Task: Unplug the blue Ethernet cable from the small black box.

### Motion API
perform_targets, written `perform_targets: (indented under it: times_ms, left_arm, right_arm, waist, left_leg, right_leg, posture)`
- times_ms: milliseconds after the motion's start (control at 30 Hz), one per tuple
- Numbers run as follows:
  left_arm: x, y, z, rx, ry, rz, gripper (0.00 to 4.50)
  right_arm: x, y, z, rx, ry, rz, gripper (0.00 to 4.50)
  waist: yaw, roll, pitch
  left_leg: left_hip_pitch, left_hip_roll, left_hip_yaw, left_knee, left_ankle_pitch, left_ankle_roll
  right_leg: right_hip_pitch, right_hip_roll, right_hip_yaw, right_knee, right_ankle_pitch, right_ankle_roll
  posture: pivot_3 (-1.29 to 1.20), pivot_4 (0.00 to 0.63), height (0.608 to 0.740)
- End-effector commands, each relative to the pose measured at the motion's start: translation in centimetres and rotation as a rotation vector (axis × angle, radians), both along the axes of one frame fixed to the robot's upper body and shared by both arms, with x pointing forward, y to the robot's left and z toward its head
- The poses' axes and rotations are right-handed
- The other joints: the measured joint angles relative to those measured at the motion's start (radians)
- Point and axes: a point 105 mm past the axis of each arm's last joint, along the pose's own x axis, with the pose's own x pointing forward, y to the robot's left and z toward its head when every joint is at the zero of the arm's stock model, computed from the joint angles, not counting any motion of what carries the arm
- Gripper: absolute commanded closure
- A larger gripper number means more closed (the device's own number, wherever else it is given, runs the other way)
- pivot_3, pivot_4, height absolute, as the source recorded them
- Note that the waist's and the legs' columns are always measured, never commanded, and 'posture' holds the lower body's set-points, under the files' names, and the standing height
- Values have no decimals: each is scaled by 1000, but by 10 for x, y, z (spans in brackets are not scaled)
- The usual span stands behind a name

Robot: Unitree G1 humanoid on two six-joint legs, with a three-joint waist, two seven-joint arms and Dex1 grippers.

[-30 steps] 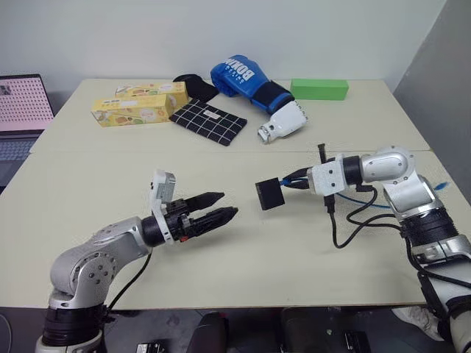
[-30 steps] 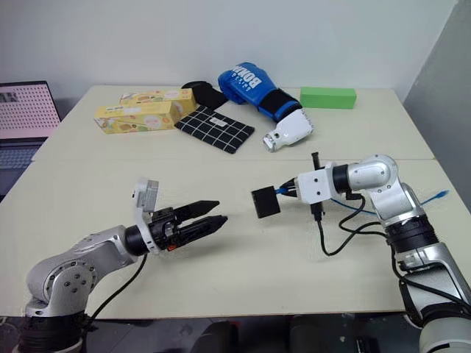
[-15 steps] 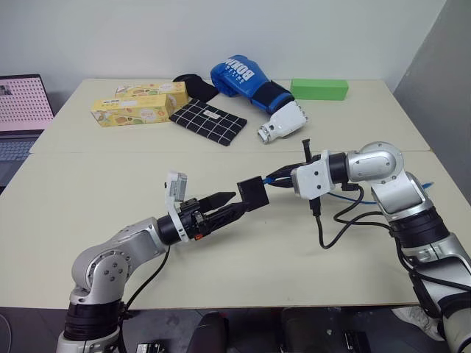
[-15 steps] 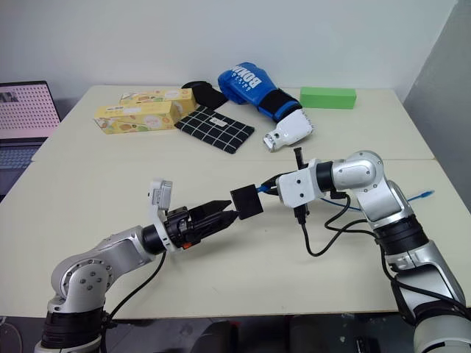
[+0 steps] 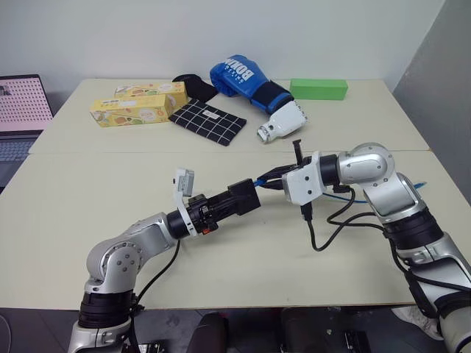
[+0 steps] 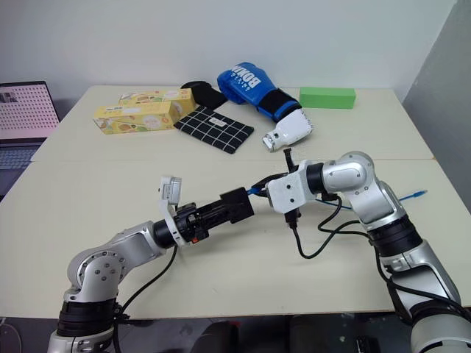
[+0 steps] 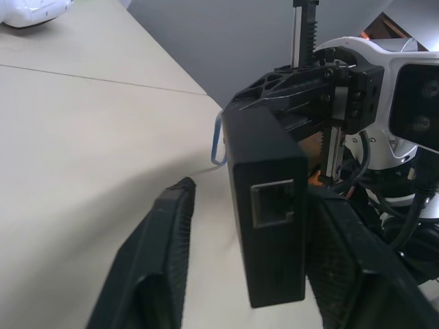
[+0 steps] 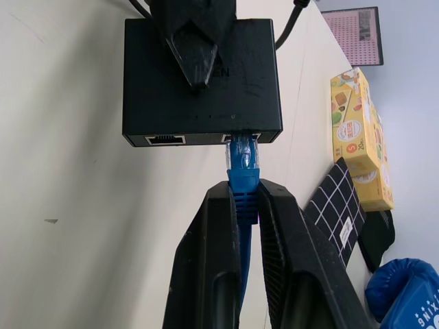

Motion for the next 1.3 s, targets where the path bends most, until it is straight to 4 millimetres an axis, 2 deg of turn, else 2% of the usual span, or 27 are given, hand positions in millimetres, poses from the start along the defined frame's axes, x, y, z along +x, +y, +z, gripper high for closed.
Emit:
perform_targets:
  times_ms: [33, 133, 267, 333, 367, 500, 700, 800, 867, 1000, 1300]
  left_arm:
    - [2, 4, 7, -9, -29, 11, 3188]
    - [2, 11, 8, -13, -25, 20, 3708]
    - [1, 20, 5, 19, -15, 17, 3704]
    - [2, 24, 6, 35, -16, 11, 3704]
    - [2, 25, 6, 45, -20, 4, 3704]
    - [3, 26, 9, 94, -43, -36, 3705]
    - [0, 24, 14, 183, -148, -134, 3705]
    - [-2, 23, 19, 257, -285, -203, 3705]
    - [-3, 22, 20, 282, -342, -242, 3705]
    - [-11, 22, 22, 274, -438, -339, 3705]
    - [-17, 24, 18, 271, -427, -387, 3705]
  right_arm:
    - [-6, 7, 15, 23, -78, 35, 4375]
    - [-6, 6, 12, 11, -88, 31, 4376]
    - [-10, 4, 5, -31, -111, 53, 4376]
    - [-13, 3, 7, -21, -108, 56, 3676]
    - [-15, 3, 8, -13, -95, 57, 3600]
    - [-26, 0, 14, 42, 16, 51, 2543]
    - [-38, -7, 27, 210, 397, -13, 1182]
    - [-41, -3, 29, 373, 741, -44, 1141]
    - [-43, -1, 26, 407, 840, -56, 1141]
    - [-43, 4, 18, 447, 959, -83, 1141]
    - [-49, 11, 5, 453, 1113, -96, 1141]
  waist:
    - [0, 0, 0]
    - [0, 0, 0]
    - [0, 0, 0]
    - [0, 0, 0]
    - [0, 0, 0]
    - [0, 0, 0]
    - [1, 0, 0]
    - [1, 0, 0]
    - [1, 0, 0]
    - [0, 0, 0]
    - [-1, 0, 0]
  left_leg:
    - [0, 0, 0, 0, 0, 0]
    - [0, 0, 0, 0, 0, 0]
    - [0, 0, 0, 0, 0, 0]
    - [0, 0, 0, 0, 0, 0]
    - [0, 0, 0, 0, 0, 0]
    - [0, 0, 0, 0, -1, 2]
    - [-1, 0, -1, 0, -1, 2]
    - [-1, 0, -1, 0, -1, 2]
    - [-1, 0, -1, 0, -1, 2]
    - [-1, -1, 0, -1, -1, 2]
    - [-4, -1, 0, -1, -1, 3]
  right_leg:
    - [0, 0, 0, 0, 0, 0]
    - [0, 0, 0, 0, 0, 0]
    - [0, 0, 0, 0, 0, 0]
    - [0, 0, 0, 0, 0, 0]
    - [0, 0, 0, 0, 0, 0]
    - [0, 0, 0, 0, 0, 0]
    - [0, 0, -1, 0, 0, 0]
    - [0, 0, -1, -1, 0, 0]
    - [0, 1, -1, 0, 0, 0]
    - [-1, 1, 0, -1, 0, 0]
    - [-3, 3, -1, 0, 0, 0]
  posture:
    - [0, 150, 740]
    - [0, 150, 740]
    - [0, 150, 740]
    - [0, 150, 740]
    - [0, 150, 740]
    - [0, 150, 740]
    - [0, 150, 740]
    - [0, 150, 740]
    - [0, 150, 740]
    - [0, 150, 740]
    - [0, 150, 740]
